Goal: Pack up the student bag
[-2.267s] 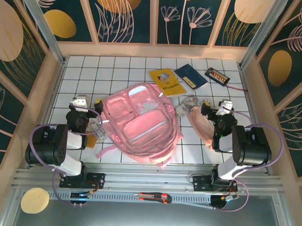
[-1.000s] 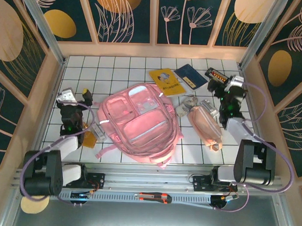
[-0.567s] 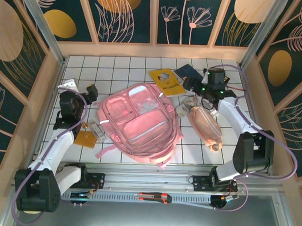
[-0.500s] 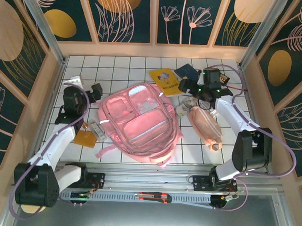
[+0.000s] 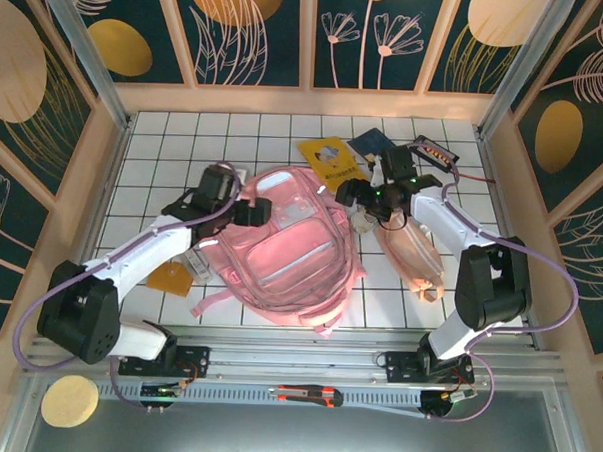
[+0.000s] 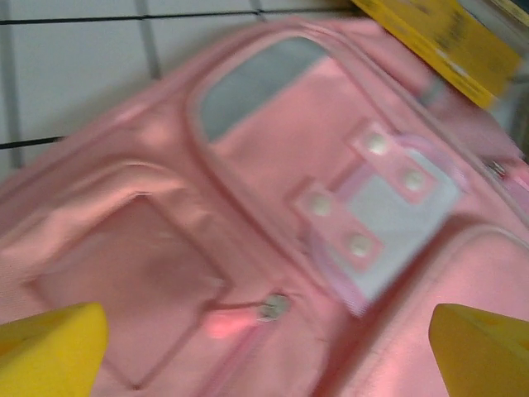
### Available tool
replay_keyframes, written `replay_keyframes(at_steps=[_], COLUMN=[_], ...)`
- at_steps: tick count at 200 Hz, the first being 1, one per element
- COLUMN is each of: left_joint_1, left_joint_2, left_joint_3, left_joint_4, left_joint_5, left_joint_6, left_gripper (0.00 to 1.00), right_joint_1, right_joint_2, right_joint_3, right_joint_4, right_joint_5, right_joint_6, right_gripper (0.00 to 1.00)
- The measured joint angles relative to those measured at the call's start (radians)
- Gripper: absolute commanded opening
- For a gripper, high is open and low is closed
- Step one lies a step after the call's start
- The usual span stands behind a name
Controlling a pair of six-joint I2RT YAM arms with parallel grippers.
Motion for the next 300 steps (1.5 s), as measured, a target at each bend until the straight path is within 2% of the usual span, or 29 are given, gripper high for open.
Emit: replay_keyframes(at_steps=[68, 100, 143, 209, 221, 245, 262, 268, 300], left_joint_1=[-0.325, -0.43, -0.48, -0.5, -0.5, -0.502, -0.504, -0.502, -0.502], left_joint_2=[0.167, 0.257, 0.32, 0.408, 0.413, 0.433, 0.443, 0.444, 0.435], left_joint_3=[0.156, 0.227, 0.267, 0.277, 0.277, 0.281, 0.286, 0.287, 0.291], left_joint_4=[-0.118, -0.158, -0.198, -0.213, -0.213, -0.211, -0.212, -0.211, -0.214], left_joint_5=[-0.06, -0.064, -0.063, -0.05, -0.052, -0.047, -0.056, -0.056, -0.061], left_joint_6=[0.091, 0.124, 0.133, 0.132, 0.13, 0.134, 0.133, 0.138, 0.16], left_gripper=[0.98, 0.93, 0.82, 0.71, 0.62, 0.38, 0.14, 0.01, 0.0], right_joint_1=[0.003, 0.003, 0.003, 0.003, 0.003, 0.003, 0.003, 0.003, 0.003], right_joint_2=[-0.018, -0.053, -0.1, -0.13, -0.13, -0.13, -0.134, -0.134, -0.159], right_joint_3=[-0.117, -0.159, -0.219, -0.252, -0.253, -0.253, -0.253, -0.253, -0.269], right_joint_4=[0.0, 0.002, 0.006, 0.021, 0.028, 0.037, 0.041, 0.043, 0.076], right_joint_5=[0.0, -0.003, -0.011, -0.012, -0.012, -0.012, -0.012, -0.012, -0.012], right_joint_6=[0.037, 0.053, 0.072, 0.08, 0.084, 0.095, 0.098, 0.098, 0.098], right_gripper=[0.75, 0.73, 0.71, 0.7, 0.7, 0.7, 0.7, 0.7, 0.72])
